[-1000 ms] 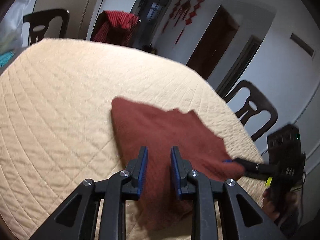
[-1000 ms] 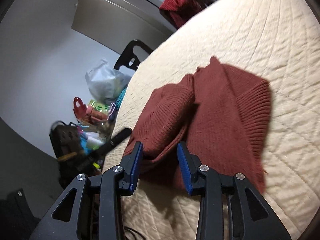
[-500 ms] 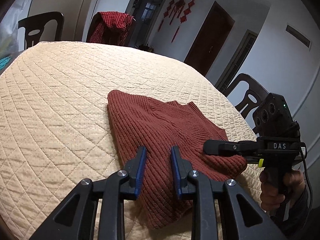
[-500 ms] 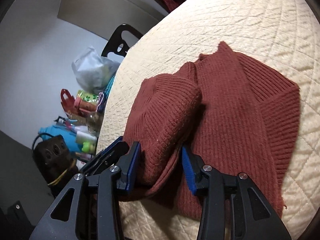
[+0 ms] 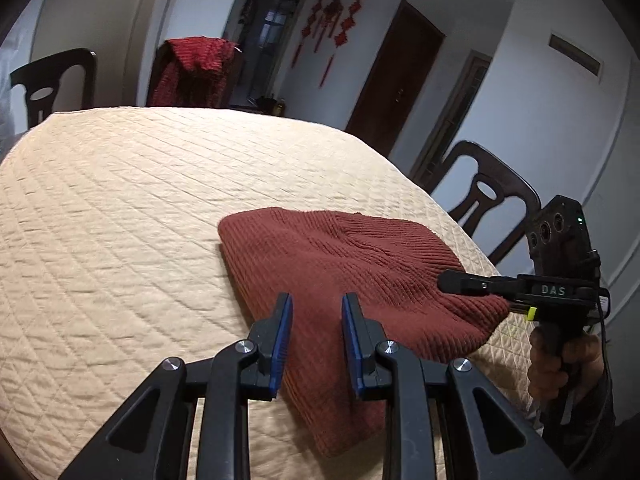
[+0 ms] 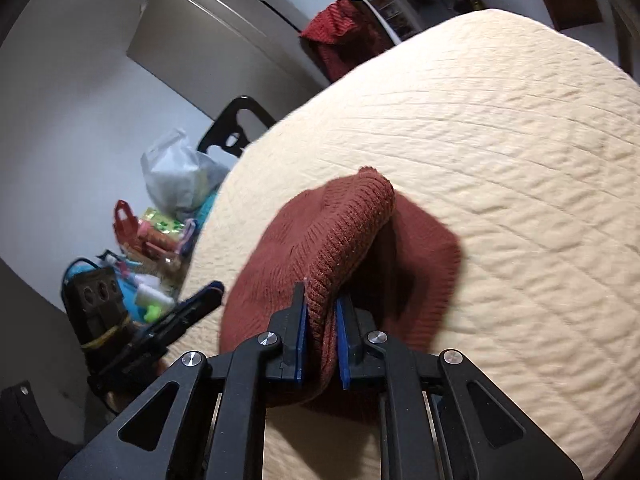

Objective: Fold small clothes
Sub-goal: 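Grasp the opposite side edge of the sweater with the right gripper, then fold the held edge over the sweater and open the right gripper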

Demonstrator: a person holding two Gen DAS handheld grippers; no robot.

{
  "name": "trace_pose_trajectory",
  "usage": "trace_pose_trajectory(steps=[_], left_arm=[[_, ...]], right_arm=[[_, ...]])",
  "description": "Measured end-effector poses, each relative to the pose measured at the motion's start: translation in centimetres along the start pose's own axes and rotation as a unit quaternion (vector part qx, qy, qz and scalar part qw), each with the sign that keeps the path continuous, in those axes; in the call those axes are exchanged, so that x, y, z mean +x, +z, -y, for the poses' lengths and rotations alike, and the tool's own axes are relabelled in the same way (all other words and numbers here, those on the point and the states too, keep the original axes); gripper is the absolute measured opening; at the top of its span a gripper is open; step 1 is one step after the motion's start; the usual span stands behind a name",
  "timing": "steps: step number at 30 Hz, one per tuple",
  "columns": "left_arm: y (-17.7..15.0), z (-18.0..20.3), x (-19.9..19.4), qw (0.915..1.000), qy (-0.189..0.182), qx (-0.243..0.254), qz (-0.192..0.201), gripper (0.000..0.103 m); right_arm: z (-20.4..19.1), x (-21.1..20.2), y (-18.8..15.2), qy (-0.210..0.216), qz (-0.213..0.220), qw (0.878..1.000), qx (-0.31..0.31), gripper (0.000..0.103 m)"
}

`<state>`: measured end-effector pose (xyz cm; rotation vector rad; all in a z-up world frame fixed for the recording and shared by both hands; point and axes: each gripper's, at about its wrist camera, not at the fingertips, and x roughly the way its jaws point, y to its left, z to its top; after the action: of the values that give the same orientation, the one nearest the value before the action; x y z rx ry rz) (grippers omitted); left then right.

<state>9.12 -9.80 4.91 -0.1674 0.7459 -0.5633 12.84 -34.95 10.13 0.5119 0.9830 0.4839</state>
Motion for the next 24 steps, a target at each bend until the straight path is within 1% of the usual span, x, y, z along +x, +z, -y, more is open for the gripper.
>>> trace_pose_trajectory(steps=[3,6,8,11,12,14,16,19,21,23,24], left_arm=[[-0.7,0.4,1.2,0.9998,-0.001,0.005,-0.018,0.029],[-1.0,0.6,1.4,0.9997,0.007,0.011,-0.02,0.029],[-1.0,0.6,1.3,0.9997,0.005,0.009,-0.02,0.029],[-1.2,0.8,1.3,0.9996,0.014,0.016,-0.021,0.029],[-1.1,0.8,1.2,0.9995,0.015,0.016,-0.021,0.029],[-0.7,0.8,0.9,0.9996,0.015,0.016,-0.019,0.029],[-0.2,1.0,0.6,0.9997,0.016,0.017,-0.01,0.029],[0.4,1.3,0.6,0.9996,0.018,0.021,-0.005,0.029],[0.2,1.6,1.1,0.9995,0.013,0.025,-0.013,0.029],[-0.5,2.0,1.6,0.9991,0.013,0.033,-0.023,0.029],[-1.0,2.3,1.7,0.9987,0.019,0.041,-0.025,0.03]], right_arm=[[2.2,1.1,-0.9,-0.009,-0.021,1.0,0.018,0.013],[2.8,0.9,-1.0,0.004,-0.012,0.999,0.03,0.014],[2.4,0.6,-0.8,-0.004,-0.009,1.0,0.016,0.014],[1.6,0.3,-0.7,-0.015,-0.011,1.0,-0.002,0.014],[1.4,0.2,-0.7,-0.023,-0.01,1.0,-0.006,0.017],[0.3,-0.4,-0.7,-0.05,0.002,0.999,-0.021,0.017],[-0.7,-1.8,-0.7,-0.061,0.023,0.997,-0.037,0.017],[-2.7,-3.1,-1.1,-0.045,0.042,0.995,-0.076,0.017],[-4.1,-2.7,-1.9,-0.039,0.03,0.993,-0.11,0.017],[-4.1,-1.6,-2.9,-0.055,0.005,0.99,-0.128,0.017],[-3.7,-1.0,-3.3,-0.066,-0.005,0.989,-0.129,0.017]])
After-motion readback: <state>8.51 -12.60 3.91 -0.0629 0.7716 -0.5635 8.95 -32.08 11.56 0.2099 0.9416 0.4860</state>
